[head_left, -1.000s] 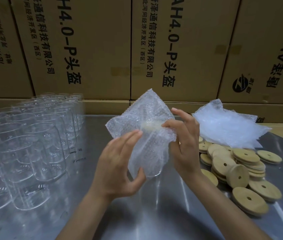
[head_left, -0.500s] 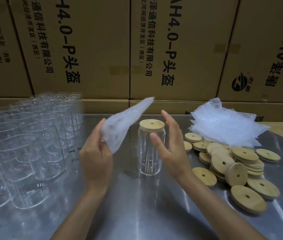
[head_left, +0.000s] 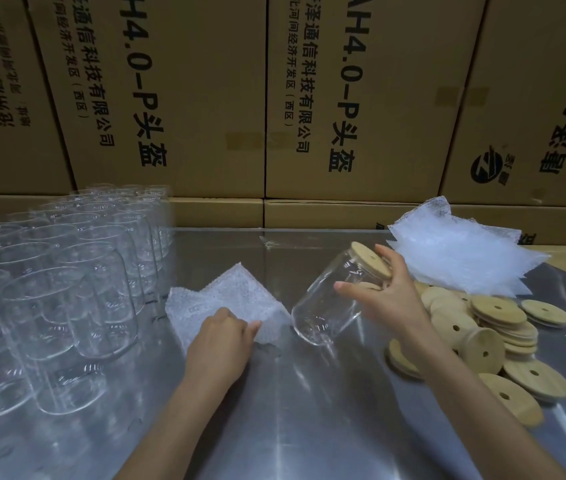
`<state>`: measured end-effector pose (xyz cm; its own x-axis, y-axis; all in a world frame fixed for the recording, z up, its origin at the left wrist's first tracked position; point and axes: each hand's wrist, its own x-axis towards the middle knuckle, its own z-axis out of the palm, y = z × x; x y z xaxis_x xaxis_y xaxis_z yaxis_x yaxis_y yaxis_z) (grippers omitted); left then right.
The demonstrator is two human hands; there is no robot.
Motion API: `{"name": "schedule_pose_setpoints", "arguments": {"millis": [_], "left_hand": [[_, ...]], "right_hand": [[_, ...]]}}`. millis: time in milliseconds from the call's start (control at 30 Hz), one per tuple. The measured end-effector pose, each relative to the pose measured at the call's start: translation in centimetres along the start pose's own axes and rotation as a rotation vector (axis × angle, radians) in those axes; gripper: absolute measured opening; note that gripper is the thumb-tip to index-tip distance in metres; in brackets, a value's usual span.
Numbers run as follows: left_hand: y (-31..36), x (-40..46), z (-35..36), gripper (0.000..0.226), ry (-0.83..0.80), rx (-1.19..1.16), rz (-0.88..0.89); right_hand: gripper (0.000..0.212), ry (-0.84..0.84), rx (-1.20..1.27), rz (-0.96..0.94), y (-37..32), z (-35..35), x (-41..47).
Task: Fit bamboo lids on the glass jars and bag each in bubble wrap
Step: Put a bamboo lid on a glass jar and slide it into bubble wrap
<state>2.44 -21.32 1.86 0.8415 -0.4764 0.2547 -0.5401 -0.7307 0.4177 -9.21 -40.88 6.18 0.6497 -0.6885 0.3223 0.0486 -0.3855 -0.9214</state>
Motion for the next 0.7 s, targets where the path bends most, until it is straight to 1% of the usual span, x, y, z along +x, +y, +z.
{"name": "schedule_pose_setpoints", "arguments": {"millis": [67, 100, 167, 200, 300, 367, 433, 467, 500, 533, 567, 600, 633, 667, 700], "left_hand": [[-0.2, 0.1, -0.1, 0.053, 0.012, -0.111, -0.035], [-0.2, 0.1, -0.1, 0.049, 0.040, -0.161, -0.065], [-0.3, 0.3, 0.1, 0.035, 0.126, -0.278, -0.123], [-0.3, 0.3, 0.1, 0.030, 0.173, -0.344, -0.141], [-0.2, 0.7, 0.0, 0.025, 0.278, -0.544, -0.161], [0.0, 0.9, -0.1, 0.027, 0.295, -0.638, -0.150], [0.0, 1.1, -0.2, 0.026, 0.300, -0.743, -0.153], [0.0, 1.1, -0.3, 0.023, 0.307, -0.795, -0.168], [0.0, 1.2, -0.4, 0.019, 0.316, -0.841, -0.191], [0.0, 1.2, -0.5, 0.014, 0.330, -0.877, -0.211], [0.0, 1.2, -0.6, 0.010, 0.351, -0.908, -0.217], [0.2, 1.1, -0.7, 0.008, 0.380, -0.921, -0.205], [0.4, 0.9, -0.9, 0.008, 0.418, -0.905, -0.171], [0.8, 0.7, -1.1, 0.009, 0.458, -0.872, -0.122], [1.2, 0.4, -1.2, 0.012, 0.495, -0.842, -0.073]], "right_hand": [[0.079, -0.035, 0.140, 0.128, 0.2, -1.1, 0.2], [0.075, -0.061, 0.237, 0.185, 0.3, -1.4, 0.2], [0.073, -0.131, 0.438, 0.269, 0.4, -1.5, 0.1], [0.067, -0.170, 0.534, 0.302, 0.4, -1.4, 0.1], [0.029, -0.322, 0.786, 0.376, 0.2, -0.9, -0.3], [0.019, -0.424, 0.854, 0.390, 0.2, -0.2, -0.8], [0.008, -0.473, 0.810, 0.394, 0.3, 0.4, -1.2], [0.008, -0.472, 0.758, 0.395, 0.2, 0.7, -1.5], [0.013, -0.460, 0.709, 0.396, 0.2, 1.0, -1.7], [0.025, -0.437, 0.674, 0.394, 0.1, 1.2, -1.8], [0.042, -0.408, 0.649, 0.384, 0.1, 1.4, -1.9], [0.059, -0.377, 0.626, 0.370, 0.1, 1.5, -1.9], [0.070, -0.345, 0.602, 0.354, 0.1, 1.6, -1.9], [0.074, -0.308, 0.586, 0.335, 0.2, 1.7, -2.0], [0.070, -0.272, 0.581, 0.318, 0.4, 1.8, -2.0]]}}
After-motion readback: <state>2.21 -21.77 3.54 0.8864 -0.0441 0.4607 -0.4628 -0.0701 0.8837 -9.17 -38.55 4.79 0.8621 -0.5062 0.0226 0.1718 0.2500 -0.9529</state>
